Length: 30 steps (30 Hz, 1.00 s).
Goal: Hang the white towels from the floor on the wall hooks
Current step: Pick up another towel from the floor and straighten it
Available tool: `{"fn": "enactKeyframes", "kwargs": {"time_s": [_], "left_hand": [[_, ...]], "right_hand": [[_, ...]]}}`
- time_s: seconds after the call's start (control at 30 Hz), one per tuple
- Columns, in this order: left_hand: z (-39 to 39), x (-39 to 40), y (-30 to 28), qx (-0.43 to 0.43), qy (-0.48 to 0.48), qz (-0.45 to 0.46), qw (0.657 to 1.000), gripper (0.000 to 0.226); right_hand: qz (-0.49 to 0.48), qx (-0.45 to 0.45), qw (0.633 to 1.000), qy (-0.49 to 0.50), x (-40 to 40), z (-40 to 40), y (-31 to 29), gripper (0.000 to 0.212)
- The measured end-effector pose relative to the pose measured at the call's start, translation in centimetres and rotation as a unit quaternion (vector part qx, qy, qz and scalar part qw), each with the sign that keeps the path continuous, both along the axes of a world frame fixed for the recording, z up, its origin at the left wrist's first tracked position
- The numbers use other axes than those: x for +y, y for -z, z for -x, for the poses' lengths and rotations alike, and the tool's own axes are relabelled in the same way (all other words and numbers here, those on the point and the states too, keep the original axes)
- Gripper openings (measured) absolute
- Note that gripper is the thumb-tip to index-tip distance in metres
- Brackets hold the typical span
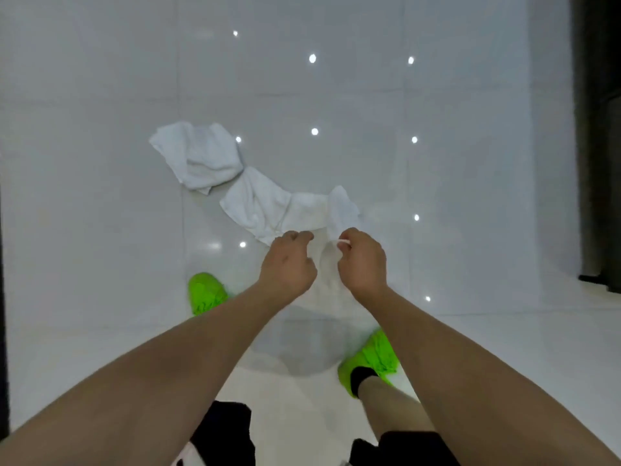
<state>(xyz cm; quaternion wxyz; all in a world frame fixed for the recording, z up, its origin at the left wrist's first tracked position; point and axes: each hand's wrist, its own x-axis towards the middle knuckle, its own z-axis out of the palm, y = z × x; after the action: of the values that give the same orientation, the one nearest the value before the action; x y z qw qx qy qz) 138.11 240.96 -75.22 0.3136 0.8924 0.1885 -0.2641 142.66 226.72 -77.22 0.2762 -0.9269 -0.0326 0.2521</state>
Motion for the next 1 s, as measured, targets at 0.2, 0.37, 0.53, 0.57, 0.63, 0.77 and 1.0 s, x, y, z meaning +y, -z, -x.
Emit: {"fn": "enactKeyframes", "kwargs": {"time_s": [0.2, 0.37, 0.53, 0.57, 0.63, 0.77, 1.0], "left_hand": [[-8.3, -9.9, -20.8, -0.118, 0.072, 0.002, 0.990, 0.048], [-13.3, -21.3, -35.4, -0.229, 0.097, -0.001, 0.969, 0.046], [-17.4, -31.6, -45.2, -0.289, 0.200, -0.014, 0.936, 0.038], [-17.9, -33.6, -46.7, -0.287, 0.220, 0.000, 0.932, 0.037], [-18.7, -37.5, -49.0, -0.283, 0.261, 0.042, 0.922, 0.045], [-20.4, -45.1, -51.8, -0.278, 0.320, 0.122, 0.898, 0.045], [-27.6, -55.9, -54.2, -0.262, 0.353, 0.223, 0.870, 0.027]], "right_hand": [[-0.084, -0.073, 0.989, 0.098, -9.0, -7.6, -21.7, 0.016], [-0.173, -0.137, 0.966, 0.136, -20.1, -12.2, -37.0, 0.014], [-0.220, -0.220, 0.927, 0.211, -31.6, -12.8, -47.6, 0.013], [-0.225, -0.238, 0.918, 0.225, -33.9, -12.8, -49.2, 0.013], [-0.231, -0.266, 0.901, 0.252, -38.2, -12.7, -51.9, 0.014], [-0.242, -0.292, 0.874, 0.304, -45.7, -12.9, -55.2, 0.013], [-0.249, -0.286, 0.844, 0.378, -55.7, -17.6, -58.3, 0.018]]}}
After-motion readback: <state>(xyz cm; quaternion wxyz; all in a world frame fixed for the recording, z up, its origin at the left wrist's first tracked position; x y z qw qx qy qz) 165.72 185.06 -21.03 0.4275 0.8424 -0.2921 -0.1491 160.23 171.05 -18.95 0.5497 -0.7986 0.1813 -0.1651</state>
